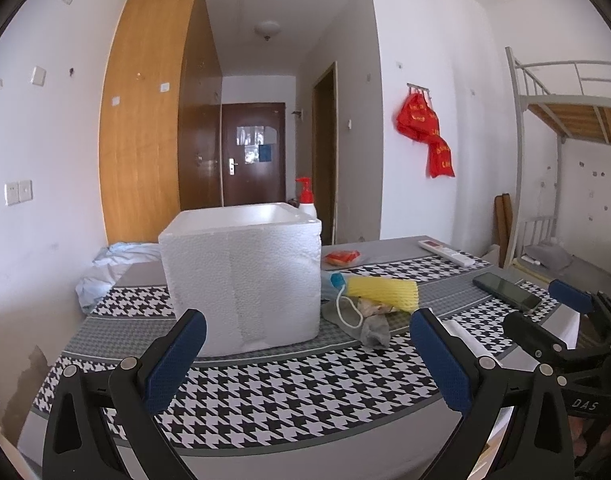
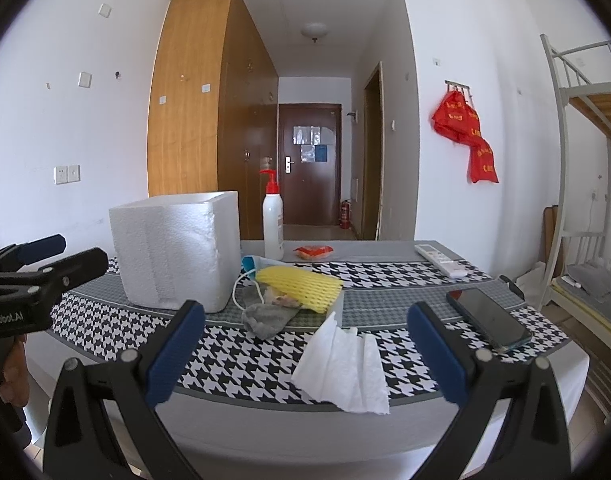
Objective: Organize soft objects
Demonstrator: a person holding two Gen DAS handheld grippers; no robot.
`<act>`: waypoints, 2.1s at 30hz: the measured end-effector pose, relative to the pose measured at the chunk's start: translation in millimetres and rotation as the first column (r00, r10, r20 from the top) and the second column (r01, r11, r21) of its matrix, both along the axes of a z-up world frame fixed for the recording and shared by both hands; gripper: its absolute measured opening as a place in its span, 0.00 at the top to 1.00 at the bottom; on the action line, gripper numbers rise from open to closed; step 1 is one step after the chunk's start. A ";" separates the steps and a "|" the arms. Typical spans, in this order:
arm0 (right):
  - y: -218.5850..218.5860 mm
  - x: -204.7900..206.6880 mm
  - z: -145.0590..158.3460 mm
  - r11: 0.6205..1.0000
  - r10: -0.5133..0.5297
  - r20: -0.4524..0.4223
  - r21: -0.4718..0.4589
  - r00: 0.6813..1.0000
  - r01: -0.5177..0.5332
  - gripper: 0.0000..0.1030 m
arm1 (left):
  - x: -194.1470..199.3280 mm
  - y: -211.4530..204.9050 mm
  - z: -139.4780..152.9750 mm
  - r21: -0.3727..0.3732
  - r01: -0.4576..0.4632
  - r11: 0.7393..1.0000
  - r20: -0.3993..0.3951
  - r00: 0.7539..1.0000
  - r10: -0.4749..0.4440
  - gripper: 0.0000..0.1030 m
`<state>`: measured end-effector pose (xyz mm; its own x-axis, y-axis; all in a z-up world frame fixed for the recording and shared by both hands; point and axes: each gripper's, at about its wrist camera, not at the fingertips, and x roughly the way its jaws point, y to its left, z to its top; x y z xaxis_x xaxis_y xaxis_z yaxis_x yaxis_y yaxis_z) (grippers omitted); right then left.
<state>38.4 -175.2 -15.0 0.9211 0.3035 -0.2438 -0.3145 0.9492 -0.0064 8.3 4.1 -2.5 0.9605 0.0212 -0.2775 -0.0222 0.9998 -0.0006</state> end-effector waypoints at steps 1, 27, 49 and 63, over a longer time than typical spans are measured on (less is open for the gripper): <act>0.3 0.0 0.2 1.000 0.000 0.000 -0.001 1.000 0.000 0.01 | 0.6 0.0 -0.1 -0.002 0.001 1.000 -0.003 1.000 -0.001 0.01; -7.5 38.8 -16.5 0.999 -0.035 -0.085 -0.029 0.996 0.033 0.01 | 37.2 -10.6 -7.9 0.016 0.033 0.999 -0.062 0.998 -0.032 0.01; -11.2 77.4 -52.2 0.996 -0.059 -0.247 -0.081 0.967 0.040 0.11 | 91.1 -24.4 -35.1 0.006 0.114 0.993 -0.209 0.972 -0.111 0.01; -4.6 91.6 -68.4 0.992 -0.051 -0.320 -0.122 0.946 0.013 0.23 | 102.8 -31.5 -41.7 0.010 0.142 0.990 -0.246 0.960 -0.135 0.01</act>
